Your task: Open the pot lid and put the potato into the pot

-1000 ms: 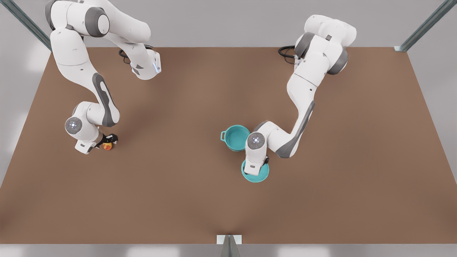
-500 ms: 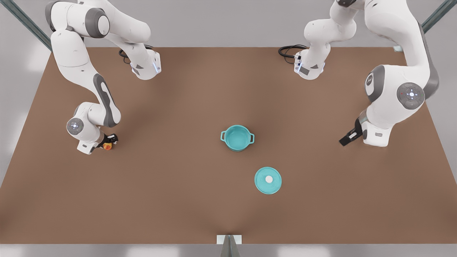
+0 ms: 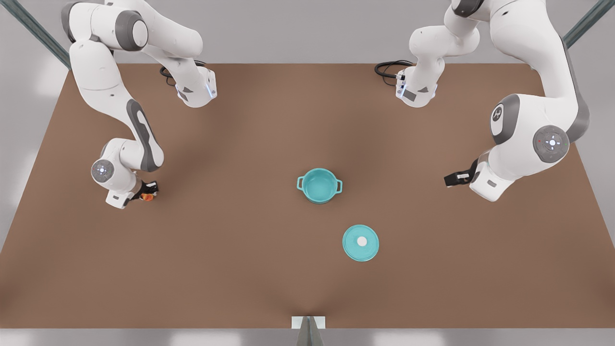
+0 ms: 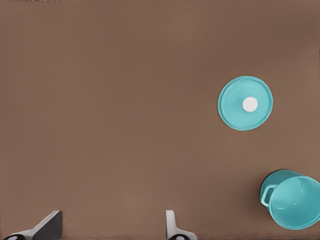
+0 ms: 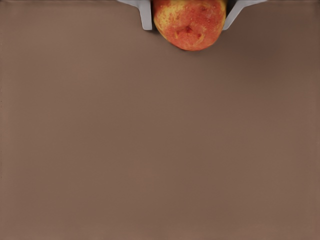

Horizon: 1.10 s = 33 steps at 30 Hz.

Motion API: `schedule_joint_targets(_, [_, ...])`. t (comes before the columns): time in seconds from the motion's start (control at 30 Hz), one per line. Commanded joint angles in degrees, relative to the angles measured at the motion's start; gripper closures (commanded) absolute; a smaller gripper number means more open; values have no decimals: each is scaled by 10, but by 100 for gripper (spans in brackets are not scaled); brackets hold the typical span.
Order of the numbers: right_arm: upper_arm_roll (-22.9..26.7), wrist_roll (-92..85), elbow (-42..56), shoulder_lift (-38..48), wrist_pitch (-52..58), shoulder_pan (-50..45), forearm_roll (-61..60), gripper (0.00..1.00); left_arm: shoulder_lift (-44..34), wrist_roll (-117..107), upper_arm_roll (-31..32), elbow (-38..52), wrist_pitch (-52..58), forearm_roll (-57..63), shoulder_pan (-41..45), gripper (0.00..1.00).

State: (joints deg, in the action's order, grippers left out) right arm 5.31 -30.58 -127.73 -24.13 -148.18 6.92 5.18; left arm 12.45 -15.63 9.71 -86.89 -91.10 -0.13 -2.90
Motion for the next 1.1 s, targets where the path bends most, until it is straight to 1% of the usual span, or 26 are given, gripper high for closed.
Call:
schedule_joint_targets(0.0, [-5,-10,2,16,32,0,0,45,-1,167,0,0,4,0,0,0])
schedule_joint_targets(0.07, [-22,-10,16,43,90,0,-3,45,-1,167,0,1,4,0,0,0])
schedule_joint_targets(0.17, [-63,-4,68,72,189,0,-11,45,-1,167,0,0,4,1,0,0])
schedule_joint_targets(0.23, [-113,17,109,74,254,-1,-58,45,-1,167,0,0,4,1,0,0])
schedule_joint_targets(0.4, [-225,165,172,73,308,-4,-58,45,-1,167,0,0,1,2,0,0])
schedule_joint_targets(0.53, [-224,304,229,59,328,-112,-59,45,-1,167,0,0,1,2,0,0])
schedule_joint_targets(0.6, [-224,359,276,30,327,-161,-58,45,-1,166,0,-3,-2,3,2,0])
schedule_joint_targets(0.7, [-224,406,346,-14,324,-221,-57,45,-1,166,0,-6,-3,2,2,0])
schedule_joint_targets(0.73, [-224,410,349,-22,316,-237,-57,45,-1,165,0,-6,-3,2,3,0])
schedule_joint_targets(0.83, [-224,414,422,-75,312,-289,-56,45,-1,165,0,-5,-3,3,2,0])
schedule_joint_targets(0.93, [-224,426,429,-102,258,-327,-56,45,-1,165,0,-5,-3,3,2,0])
schedule_joint_targets(1.0, [-224,453,456,-131,239,-350,-56,45,-1,165,0,-5,-4,3,3,0])
schedule_joint_targets(1.07, [-224,476,462,-150,200,-371,-56,45,-1,165,0,-5,-4,3,2,0])
